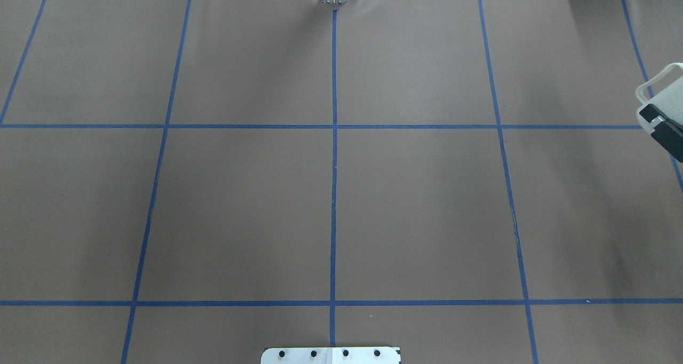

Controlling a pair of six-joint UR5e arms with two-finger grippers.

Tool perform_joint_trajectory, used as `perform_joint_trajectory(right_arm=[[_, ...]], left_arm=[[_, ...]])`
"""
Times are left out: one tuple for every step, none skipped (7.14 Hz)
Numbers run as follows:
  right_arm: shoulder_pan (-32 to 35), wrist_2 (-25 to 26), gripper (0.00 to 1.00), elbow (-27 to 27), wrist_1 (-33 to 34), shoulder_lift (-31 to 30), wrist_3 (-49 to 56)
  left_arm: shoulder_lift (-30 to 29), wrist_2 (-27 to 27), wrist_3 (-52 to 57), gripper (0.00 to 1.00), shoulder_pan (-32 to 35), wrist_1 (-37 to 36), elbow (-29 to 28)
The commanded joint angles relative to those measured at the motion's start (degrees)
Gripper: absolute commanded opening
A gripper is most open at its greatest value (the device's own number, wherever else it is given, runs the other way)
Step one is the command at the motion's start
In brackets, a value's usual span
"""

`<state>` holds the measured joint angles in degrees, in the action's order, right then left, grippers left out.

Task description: Left arm hands cup to right arm to dump lemon

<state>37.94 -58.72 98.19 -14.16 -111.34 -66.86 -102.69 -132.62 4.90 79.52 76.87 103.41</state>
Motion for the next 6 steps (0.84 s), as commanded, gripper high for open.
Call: perform_joint_trajectory(right_arm=[[3.7,-0.4,0.00,-9.8,-9.3,-0.6,-10.1],[5.0,-1.4,0.00,-15.9,-15.6,-0.4,-14.9],[7.2,-3.7,0.00,-21.9,-21.4,0.3,-19.8],[10.7,-7.4,0.00,-25.2,-24.3,0.8,-24.7],[15.2,-12.4,0.00,-26.7,-24.3,1.6,-30.1],[17.1,-14.4,0.00,-26.8,-24.5,1.9,-36.5]], left_arm=[[-0.2,0.0,-0.4,1.00,0.0,0.0,0.1],[-0.5,0.0,-0.5,1.00,0.0,0.0,0.0],[-0.7,0.0,-0.5,1.00,0.0,0.0,0.1],[-0.8,0.0,-0.6,1.00,0.0,-0.1,0.1],[-0.8,0.0,-0.7,1.00,0.0,-0.1,0.3],[-0.9,-0.1,-0.7,1.00,0.0,-0.1,0.4]])
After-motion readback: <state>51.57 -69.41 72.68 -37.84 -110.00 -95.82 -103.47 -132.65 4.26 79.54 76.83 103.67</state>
